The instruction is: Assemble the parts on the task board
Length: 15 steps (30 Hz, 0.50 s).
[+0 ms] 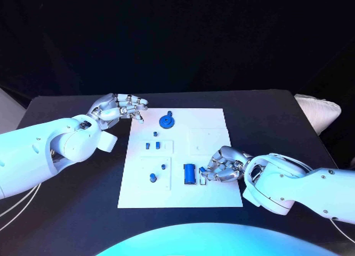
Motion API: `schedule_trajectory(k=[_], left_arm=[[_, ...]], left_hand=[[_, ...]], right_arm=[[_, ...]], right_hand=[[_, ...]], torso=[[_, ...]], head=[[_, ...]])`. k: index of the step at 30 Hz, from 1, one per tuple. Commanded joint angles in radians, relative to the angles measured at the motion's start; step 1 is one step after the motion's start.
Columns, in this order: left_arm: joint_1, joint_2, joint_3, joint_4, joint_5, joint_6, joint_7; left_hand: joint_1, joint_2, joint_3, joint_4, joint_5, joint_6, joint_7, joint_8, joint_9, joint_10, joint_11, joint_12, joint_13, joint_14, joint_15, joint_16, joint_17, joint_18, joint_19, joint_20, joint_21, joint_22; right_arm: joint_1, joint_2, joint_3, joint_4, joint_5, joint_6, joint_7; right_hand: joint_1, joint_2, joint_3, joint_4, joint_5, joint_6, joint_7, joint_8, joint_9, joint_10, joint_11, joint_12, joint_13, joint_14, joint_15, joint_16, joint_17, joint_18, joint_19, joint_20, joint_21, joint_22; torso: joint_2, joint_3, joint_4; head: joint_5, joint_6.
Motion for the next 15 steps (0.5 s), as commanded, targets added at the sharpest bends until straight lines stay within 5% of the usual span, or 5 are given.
schedule_trajectory(k=[1,2,15], left_arm=[[0.000,0.001,0.001,0.003,-0.002,0.014,0.007],[0.000,0.001,0.001,0.003,-0.001,0.014,0.007],[0.000,-0.001,0.001,0.003,-0.001,0.015,0.006]], left_hand=[[0.007,0.000,0.005,-0.002,0.004,-0.005,0.001,0.004,-0.002,-0.002,0.004,-0.003,0.001,-0.005,0.001,0.005,0.001,0.012,-0.005,-0.001,0.005,0.002],[0.007,0.000,0.005,-0.002,0.004,-0.005,0.001,0.004,-0.002,-0.002,0.004,-0.003,0.001,-0.005,0.001,0.005,0.001,0.012,-0.005,-0.001,0.005,0.002],[0.003,0.000,0.004,0.000,0.004,-0.007,0.002,0.004,-0.002,-0.003,0.005,-0.003,0.001,-0.004,0.002,0.005,0.001,0.012,-0.006,-0.001,0.004,0.003]], right_arm=[[-0.001,0.004,0.000,-0.002,-0.007,0.027,-0.017],[-0.001,0.005,0.000,-0.003,-0.007,0.028,-0.019],[-0.002,0.018,0.000,-0.011,-0.027,0.046,-0.032]], right_hand=[[-0.014,0.003,-0.011,0.002,0.004,-0.001,0.003,-0.005,-0.001,0.096,-0.007,0.006,0.253,0.104,-0.010,0.004,0.263,-0.017,0.089,-0.005,0.008,0.246],[-0.018,0.004,-0.014,0.005,0.006,0.001,0.002,-0.004,0.000,0.097,-0.007,0.007,0.254,0.104,-0.010,0.004,0.263,-0.018,0.090,-0.005,0.012,0.247],[-0.028,0.012,-0.022,0.012,0.008,0.008,-0.001,-0.001,0.001,0.102,-0.010,0.017,0.259,0.104,-0.011,0.004,0.263,-0.020,0.093,-0.005,0.024,0.250]], torso=[[0.001,0.0002,-0.0002],[0.000,0.0001,-0.0004],[0.001,0.0002,-0.0004]], head=[[0.001,-0.001],[0.000,-0.011],[-0.005,-0.014]])
